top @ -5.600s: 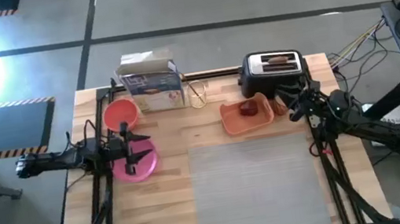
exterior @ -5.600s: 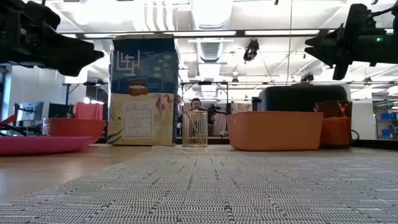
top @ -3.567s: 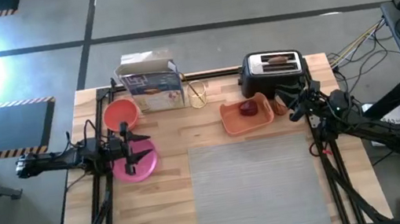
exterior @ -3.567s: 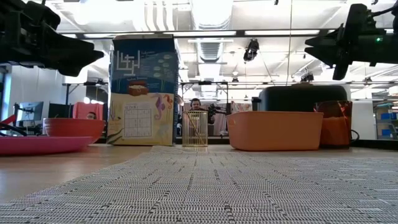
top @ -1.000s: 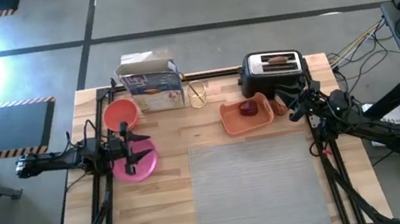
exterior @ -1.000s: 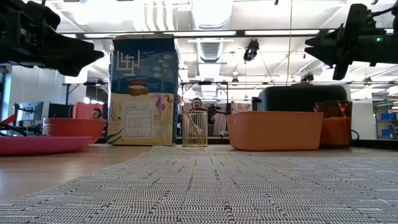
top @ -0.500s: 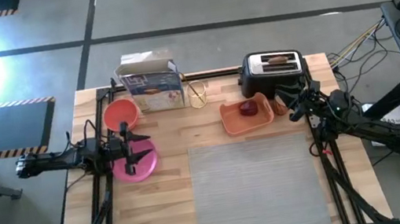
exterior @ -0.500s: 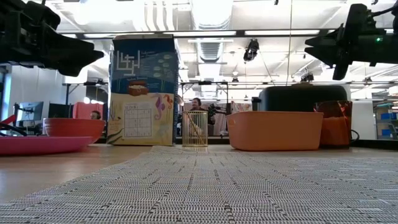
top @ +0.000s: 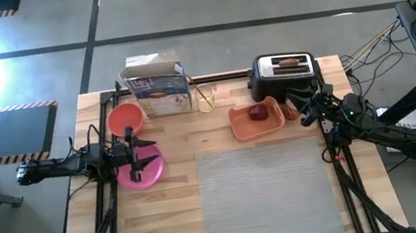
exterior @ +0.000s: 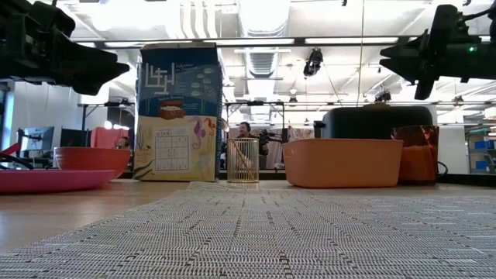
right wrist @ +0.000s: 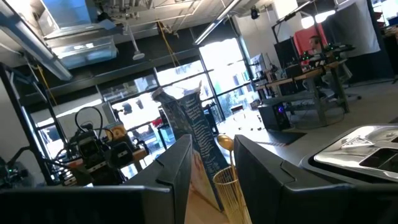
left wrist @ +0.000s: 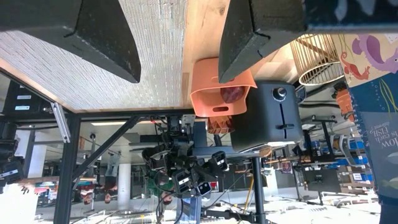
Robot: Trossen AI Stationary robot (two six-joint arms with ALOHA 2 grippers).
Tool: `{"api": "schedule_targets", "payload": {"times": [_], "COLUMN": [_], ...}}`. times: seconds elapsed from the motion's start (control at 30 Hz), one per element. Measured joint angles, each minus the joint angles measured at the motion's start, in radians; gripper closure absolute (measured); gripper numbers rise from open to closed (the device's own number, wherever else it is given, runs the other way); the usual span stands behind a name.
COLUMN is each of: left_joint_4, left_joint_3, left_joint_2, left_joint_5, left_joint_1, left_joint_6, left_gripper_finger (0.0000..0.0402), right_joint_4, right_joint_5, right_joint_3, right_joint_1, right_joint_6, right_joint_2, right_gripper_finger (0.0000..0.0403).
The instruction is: Arrange a breakfast setting
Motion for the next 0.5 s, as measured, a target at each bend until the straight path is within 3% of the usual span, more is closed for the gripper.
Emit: {"api": "schedule_targets", "payload": {"times": [0.5], "left_joint_4": [0.017], "left_joint_3": [0.000], "left_joint_2": [0.000], "left_joint_5": [0.000], "left_joint_1": [0.000], "left_joint_6": [-0.006], "left_gripper_finger": [0.0201], "right_joint_4": [0.000], "right_joint_5": [0.000], "right_joint_3": [0.000], "right_joint_1": [0.000], "right_joint_6": [0.000], "right_joint_2": [0.000], "right_gripper_finger": [0.0291]}}
